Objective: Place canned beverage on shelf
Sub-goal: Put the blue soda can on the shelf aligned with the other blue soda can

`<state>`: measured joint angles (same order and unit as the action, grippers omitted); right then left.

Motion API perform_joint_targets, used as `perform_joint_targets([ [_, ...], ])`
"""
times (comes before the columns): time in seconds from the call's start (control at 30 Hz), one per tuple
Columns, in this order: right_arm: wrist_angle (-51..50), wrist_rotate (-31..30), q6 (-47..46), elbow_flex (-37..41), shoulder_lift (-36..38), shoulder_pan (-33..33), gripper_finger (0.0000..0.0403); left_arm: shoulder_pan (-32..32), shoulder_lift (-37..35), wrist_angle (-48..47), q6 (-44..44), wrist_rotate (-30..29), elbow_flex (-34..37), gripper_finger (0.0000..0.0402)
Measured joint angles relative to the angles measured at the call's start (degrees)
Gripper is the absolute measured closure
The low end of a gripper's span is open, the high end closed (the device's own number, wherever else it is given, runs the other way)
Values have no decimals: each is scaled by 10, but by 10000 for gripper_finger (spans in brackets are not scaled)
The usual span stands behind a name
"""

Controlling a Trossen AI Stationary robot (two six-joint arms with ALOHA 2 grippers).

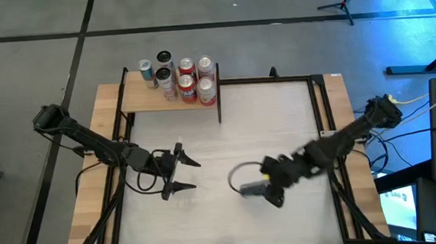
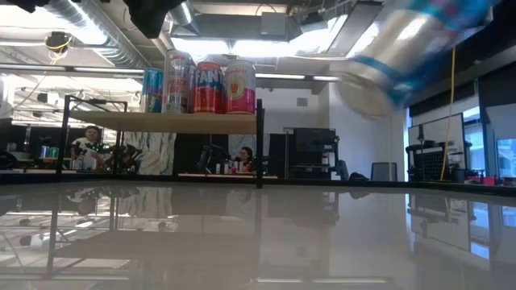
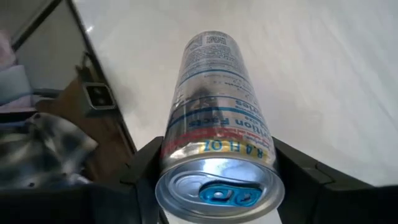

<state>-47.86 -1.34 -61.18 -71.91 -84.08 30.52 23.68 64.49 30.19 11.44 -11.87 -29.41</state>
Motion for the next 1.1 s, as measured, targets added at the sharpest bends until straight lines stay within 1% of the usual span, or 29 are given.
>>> perform_joint_targets([
  [0.13, -13, 54, 105, -47, -29, -82, 185, 0, 0, -17, 1, -16, 0, 66],
  [0.23, -52, 82, 171, -113, -69, -134, 185, 0, 0, -25, 4, -16, 0, 66],
  [0.33, -151, 98, 211, -192, -123, -179, 185, 0, 0, -28, 5, -16, 0, 66],
  [0.43, -252, 117, 227, -269, -181, -217, 185, 0, 0, -36, 5, -16, 0, 66],
  [0.5, -323, 125, 227, -310, -215, -239, 185, 0, 0, -45, 5, -16, 0, 66],
  [0.57, -364, 127, 226, -335, -244, -257, 185, 0, 0, -45, 7, -16, 0, 66],
  [0.67, -395, 156, 230, -343, -280, -277, 185, 0, 0, -48, 10, -16, 0, 66],
  [0.83, -387, 188, 266, -344, -322, -284, 185, 0, 0, -48, 6, -19, 0, 66],
  [0.93, -383, 193, 278, -343, -340, -283, 185, 0, 0, -48, 6, -26, 0, 66],
  [1.1, -360, 203, 285, -343, -348, -283, 183, 0, 0, -49, 6, -27, 0, 66],
])
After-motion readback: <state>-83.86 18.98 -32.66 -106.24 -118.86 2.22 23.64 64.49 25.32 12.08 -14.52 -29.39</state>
